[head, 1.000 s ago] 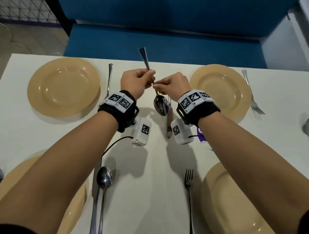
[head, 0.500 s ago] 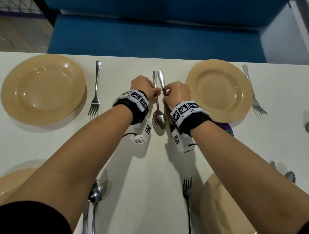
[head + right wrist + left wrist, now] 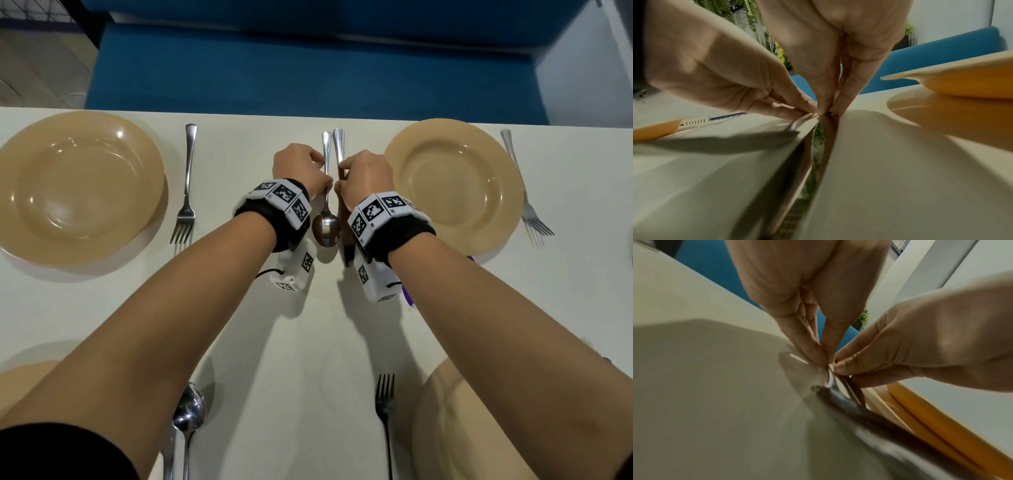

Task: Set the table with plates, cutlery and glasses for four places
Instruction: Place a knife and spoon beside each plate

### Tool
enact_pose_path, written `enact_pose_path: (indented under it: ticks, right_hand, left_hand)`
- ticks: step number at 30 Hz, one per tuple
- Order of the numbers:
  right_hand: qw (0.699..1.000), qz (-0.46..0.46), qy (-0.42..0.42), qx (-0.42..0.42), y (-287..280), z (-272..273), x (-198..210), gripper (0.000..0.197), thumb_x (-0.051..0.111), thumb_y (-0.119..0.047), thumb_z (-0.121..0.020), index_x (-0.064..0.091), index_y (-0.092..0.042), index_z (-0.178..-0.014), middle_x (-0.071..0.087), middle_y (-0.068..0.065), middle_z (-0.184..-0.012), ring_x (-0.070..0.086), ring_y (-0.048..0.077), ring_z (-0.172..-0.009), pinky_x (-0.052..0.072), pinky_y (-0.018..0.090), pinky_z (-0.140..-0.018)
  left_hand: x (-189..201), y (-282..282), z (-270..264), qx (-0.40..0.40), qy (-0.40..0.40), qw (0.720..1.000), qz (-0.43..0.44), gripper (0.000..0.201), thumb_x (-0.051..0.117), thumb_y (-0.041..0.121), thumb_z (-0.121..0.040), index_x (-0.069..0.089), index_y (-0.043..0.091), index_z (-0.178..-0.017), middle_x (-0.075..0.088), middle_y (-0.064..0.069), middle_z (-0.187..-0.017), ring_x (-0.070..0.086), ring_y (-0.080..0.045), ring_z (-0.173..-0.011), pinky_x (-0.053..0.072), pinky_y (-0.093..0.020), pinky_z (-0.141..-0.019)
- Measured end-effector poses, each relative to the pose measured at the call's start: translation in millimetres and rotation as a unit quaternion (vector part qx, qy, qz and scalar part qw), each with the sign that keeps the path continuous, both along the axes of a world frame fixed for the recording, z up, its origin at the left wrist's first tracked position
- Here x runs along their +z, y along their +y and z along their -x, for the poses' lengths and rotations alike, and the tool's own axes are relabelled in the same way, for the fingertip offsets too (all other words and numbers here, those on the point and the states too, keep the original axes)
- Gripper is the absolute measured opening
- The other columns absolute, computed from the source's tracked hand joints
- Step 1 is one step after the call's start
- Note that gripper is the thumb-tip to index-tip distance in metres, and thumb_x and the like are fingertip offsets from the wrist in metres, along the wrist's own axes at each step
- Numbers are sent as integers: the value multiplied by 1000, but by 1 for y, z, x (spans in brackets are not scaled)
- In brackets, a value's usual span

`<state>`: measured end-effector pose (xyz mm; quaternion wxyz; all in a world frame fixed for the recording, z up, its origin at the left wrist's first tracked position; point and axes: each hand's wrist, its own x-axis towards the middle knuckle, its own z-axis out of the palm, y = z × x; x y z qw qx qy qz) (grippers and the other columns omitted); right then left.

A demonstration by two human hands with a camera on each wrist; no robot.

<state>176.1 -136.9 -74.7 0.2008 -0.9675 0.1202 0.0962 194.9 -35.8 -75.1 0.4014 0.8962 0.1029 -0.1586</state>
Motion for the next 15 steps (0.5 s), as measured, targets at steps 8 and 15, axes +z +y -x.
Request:
enact_pose_path:
  ticks: [8, 15]
  right_hand:
    - [1000, 6, -4, -3, -8, -5, -5, 23, 59, -7, -88, 67, -7, -109, 69, 12, -103, 63, 27, -96, 49, 32, -80]
    - [1000, 17, -2, 9, -10, -4, -9, 17, 60, -11, -88, 68, -7, -102, 68, 11, -97, 63, 27, -90, 41, 27, -69]
  left_hand:
    - [2, -12, -8, -7, -12, 1000, 0, 36, 76, 13, -76, 69, 14, -111, 69, -5, -111, 64, -17, -103, 51, -26, -89]
    - [1, -12, -3, -12, -14, 1000, -1, 36, 75, 15, -77, 68, 14, -113, 69, -4, -112, 64, -17, -103, 50, -23, -86]
